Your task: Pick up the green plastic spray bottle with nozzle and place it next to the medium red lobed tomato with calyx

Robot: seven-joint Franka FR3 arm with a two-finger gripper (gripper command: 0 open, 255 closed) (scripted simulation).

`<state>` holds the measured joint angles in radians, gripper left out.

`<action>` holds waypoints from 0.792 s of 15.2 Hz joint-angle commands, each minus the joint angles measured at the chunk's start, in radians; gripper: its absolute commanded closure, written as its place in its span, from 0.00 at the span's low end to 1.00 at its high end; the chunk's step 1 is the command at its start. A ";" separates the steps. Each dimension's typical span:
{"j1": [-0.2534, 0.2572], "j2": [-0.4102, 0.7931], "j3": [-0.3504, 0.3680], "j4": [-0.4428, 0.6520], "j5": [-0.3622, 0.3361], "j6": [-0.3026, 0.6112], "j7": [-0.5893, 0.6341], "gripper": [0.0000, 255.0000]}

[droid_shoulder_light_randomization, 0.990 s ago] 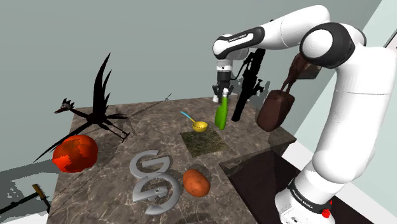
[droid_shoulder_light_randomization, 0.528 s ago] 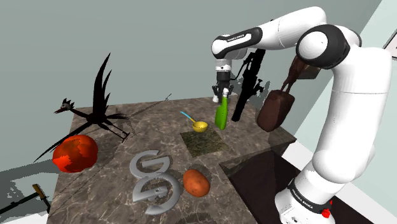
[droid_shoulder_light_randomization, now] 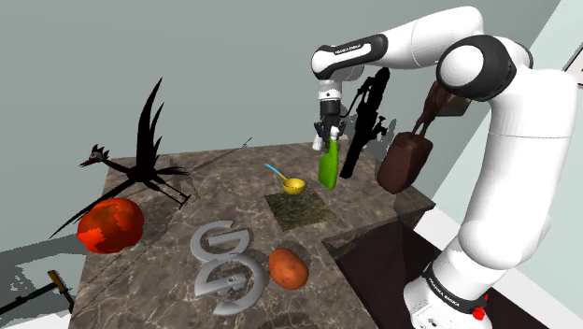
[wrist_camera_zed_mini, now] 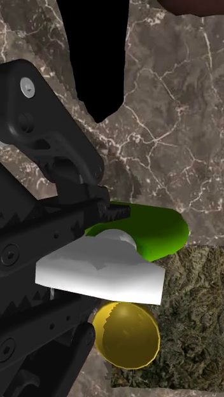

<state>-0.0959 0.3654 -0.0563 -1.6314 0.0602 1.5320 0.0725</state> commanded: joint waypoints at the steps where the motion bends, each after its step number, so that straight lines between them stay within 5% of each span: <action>1: -0.001 -0.007 0.000 0.016 -0.001 -0.025 0.000 1.00; 12: -0.002 -0.031 -0.001 0.129 -0.002 -0.162 0.006 1.00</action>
<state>-0.0975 0.3347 -0.0572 -1.5170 0.0587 1.3856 0.0786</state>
